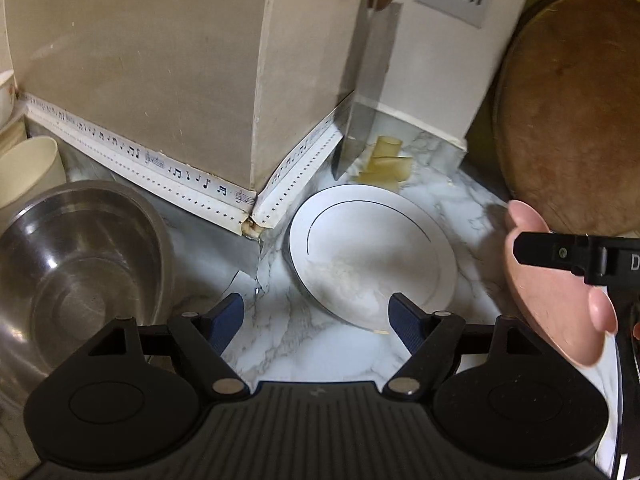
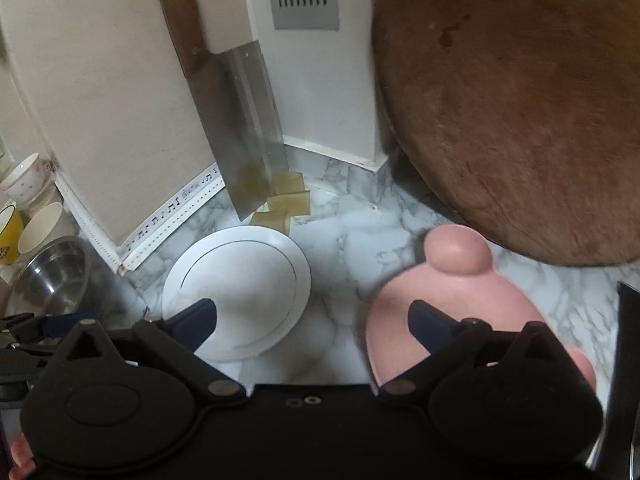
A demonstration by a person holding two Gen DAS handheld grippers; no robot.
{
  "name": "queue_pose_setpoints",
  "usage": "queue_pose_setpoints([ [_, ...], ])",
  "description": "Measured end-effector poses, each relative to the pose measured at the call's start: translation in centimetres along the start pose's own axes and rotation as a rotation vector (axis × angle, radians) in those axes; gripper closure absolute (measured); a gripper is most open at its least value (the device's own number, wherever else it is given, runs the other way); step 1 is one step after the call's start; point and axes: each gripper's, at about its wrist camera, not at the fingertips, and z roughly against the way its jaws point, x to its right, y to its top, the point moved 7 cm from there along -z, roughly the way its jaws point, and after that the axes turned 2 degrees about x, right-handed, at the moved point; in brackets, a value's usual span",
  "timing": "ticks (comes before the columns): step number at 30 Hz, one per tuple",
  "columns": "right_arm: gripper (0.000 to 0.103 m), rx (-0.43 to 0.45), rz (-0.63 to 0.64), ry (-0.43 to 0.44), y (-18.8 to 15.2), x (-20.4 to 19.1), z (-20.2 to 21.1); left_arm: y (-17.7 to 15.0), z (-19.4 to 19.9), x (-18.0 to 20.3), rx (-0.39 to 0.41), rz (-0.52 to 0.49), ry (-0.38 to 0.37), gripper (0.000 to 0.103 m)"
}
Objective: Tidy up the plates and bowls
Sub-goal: 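Open both grippers, move to the small white plate and close on its rim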
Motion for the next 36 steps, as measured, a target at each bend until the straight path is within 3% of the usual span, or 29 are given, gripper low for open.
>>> queue_pose_setpoints([
  [8,0.005,-0.066,-0.015,0.016,1.8,0.6,-5.2,0.8,-3.1,0.0,-0.028,0.056,0.017,0.024],
  [16,0.027,-0.146,-0.059,0.050,1.5,0.5,-9.3,0.8,-5.0,-0.4,-0.069,0.115,0.016,0.024],
  [18,0.032,-0.157,-0.058,0.055,1.3,0.5,-9.9,0.7,-5.1,-0.5,-0.071,0.123,0.013,0.029],
  [20,0.041,-0.171,-0.059,0.062,1.2,0.4,-10.3,0.7,-5.4,-0.5,-0.079,0.128,0.000,0.044],
  [22,0.046,-0.185,-0.071,0.071,1.1,0.4,-10.7,0.8,-5.7,-0.7,-0.085,0.155,-0.010,0.047],
  [25,0.056,-0.197,-0.090,0.094,1.1,0.4,-11.1,1.0,-5.9,-0.9,-0.089,0.182,-0.033,0.066],
  [30,0.074,-0.213,-0.121,0.131,1.1,0.1,-11.4,1.1,-5.9,-1.3,-0.087,0.199,-0.030,0.072],
  [36,0.084,-0.227,-0.125,0.147,0.7,0.0,-11.8,1.3,-6.1,-2.1,-0.087,0.205,-0.020,0.085],
])
